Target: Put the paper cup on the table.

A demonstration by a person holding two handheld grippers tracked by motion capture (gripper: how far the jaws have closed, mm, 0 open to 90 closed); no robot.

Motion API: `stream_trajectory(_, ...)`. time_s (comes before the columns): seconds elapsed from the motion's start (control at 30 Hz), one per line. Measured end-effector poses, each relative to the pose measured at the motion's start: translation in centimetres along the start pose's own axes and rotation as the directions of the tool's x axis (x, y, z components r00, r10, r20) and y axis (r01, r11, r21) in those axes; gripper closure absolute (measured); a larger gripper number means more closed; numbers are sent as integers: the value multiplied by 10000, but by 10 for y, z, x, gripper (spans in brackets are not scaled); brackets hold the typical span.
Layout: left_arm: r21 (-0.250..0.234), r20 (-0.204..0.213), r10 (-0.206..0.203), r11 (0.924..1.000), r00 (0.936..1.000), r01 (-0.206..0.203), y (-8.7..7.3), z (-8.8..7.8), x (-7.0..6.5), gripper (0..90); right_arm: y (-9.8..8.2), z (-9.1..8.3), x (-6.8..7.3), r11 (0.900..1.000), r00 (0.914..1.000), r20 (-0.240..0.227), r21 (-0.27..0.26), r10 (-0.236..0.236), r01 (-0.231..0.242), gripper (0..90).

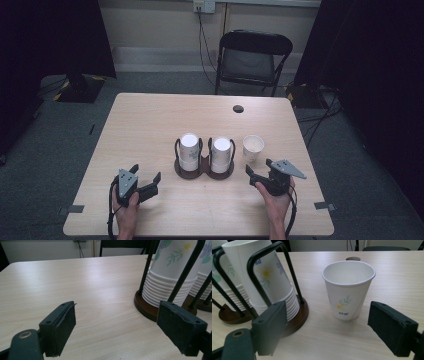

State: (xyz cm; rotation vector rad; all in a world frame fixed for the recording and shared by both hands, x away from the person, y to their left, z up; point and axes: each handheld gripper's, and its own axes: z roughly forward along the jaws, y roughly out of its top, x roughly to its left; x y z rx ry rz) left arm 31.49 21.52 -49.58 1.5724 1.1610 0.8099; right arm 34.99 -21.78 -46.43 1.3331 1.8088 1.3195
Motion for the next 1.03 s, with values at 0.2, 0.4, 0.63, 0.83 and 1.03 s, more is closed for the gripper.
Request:
stream_trajectory(0.2, -88, -78, 21, 10000, 10000, -21, 0, -1, -1, 154, -7, -11, 9, 9998, 10000, -33, -187, -83, 83, 153)
stream_trajectory(0.4, -57, -74, -127, 9999, 9999, 126, 0, -1, 1, 155, -15, -22, 13, 9994, 9998, 25, -304, -174, 175, 154)
stream_trajectory(0.63, -93, -132, 9, 10000, 9999, -10, 0, -1, -1, 155, -34, -28, 18, 9987, 10000, 24, -514, 43, -42, 176)
stream_trajectory(0.83, -206, -15, 23, 9998, 10000, -24, -1, -2, 0, 154, -45, -25, 20, 9987, 9997, 247, -500, -48, 61, 176)
stream_trajectory(1.03, -270, 3, -85, 9996, 10000, 85, -1, -3, 0, 155, -46, -27, 20, 9979, 9995, 308, -645, -70, 90, 177)
